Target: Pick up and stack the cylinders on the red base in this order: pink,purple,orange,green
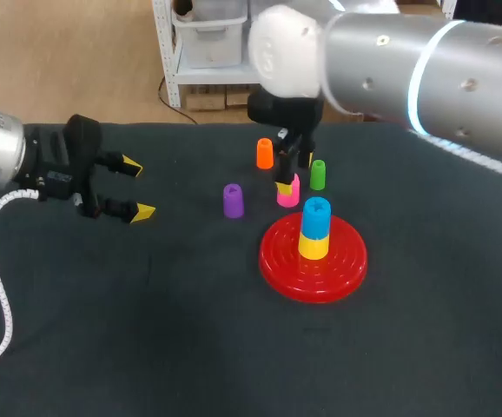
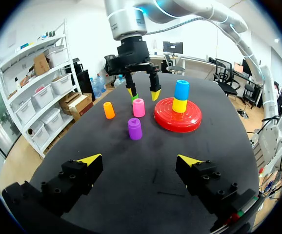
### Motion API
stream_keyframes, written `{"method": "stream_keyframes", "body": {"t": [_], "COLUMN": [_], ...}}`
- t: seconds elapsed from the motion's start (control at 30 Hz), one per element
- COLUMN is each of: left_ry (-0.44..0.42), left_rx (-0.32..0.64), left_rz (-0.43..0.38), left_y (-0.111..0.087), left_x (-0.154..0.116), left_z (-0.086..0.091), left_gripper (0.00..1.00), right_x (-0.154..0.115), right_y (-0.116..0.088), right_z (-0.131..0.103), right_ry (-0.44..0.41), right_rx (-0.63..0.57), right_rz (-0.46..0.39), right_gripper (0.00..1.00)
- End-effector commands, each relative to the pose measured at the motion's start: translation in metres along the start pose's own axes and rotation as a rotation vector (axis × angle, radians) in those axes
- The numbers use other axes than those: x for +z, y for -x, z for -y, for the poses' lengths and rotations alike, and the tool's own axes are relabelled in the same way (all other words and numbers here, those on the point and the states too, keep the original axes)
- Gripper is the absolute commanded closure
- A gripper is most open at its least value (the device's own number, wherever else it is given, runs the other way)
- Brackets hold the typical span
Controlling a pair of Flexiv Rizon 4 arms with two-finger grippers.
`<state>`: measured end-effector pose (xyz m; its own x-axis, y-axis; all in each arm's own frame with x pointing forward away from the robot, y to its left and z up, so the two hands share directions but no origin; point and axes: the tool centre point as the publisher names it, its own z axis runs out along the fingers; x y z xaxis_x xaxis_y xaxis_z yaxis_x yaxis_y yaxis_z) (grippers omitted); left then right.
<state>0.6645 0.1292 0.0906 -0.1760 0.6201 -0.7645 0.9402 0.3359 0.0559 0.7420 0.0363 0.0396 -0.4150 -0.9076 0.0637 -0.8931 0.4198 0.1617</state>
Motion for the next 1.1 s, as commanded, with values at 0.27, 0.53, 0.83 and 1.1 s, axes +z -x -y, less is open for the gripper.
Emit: {"method": "stream_keyframes", "body": {"t": [0.27, 0.53, 0.83, 1.1], "left_ry": [-0.004, -0.004, -0.004, -0.004], "left_rx": [0.0, 0.0, 0.0, 0.0], "left_rz": [-0.006, -0.006, -0.006, -0.006], "left_y": [0.001, 0.001, 0.001, 0.001], "left_x": [0.001, 0.001, 0.001, 0.001], "left_z": [-0.002, -0.002, -0.002, -0.002], "left_gripper": [0.0, 0.0, 0.0, 0.0], "right_x": [0.003, 0.009, 0.011, 0.013], "right_y": [0.0, -0.004, -0.002, -0.001], "right_z": [-0.004, -0.006, -0.002, -0.001], "right_ry": [-0.028, -0.025, -0.084, -0.093], "right_rx": [0.032, 0.04, 0.094, 0.103], "right_rz": [0.067, 0.075, 0.154, 0.168], "right_gripper": [0.0, 0.0, 0.03, 0.44]}}
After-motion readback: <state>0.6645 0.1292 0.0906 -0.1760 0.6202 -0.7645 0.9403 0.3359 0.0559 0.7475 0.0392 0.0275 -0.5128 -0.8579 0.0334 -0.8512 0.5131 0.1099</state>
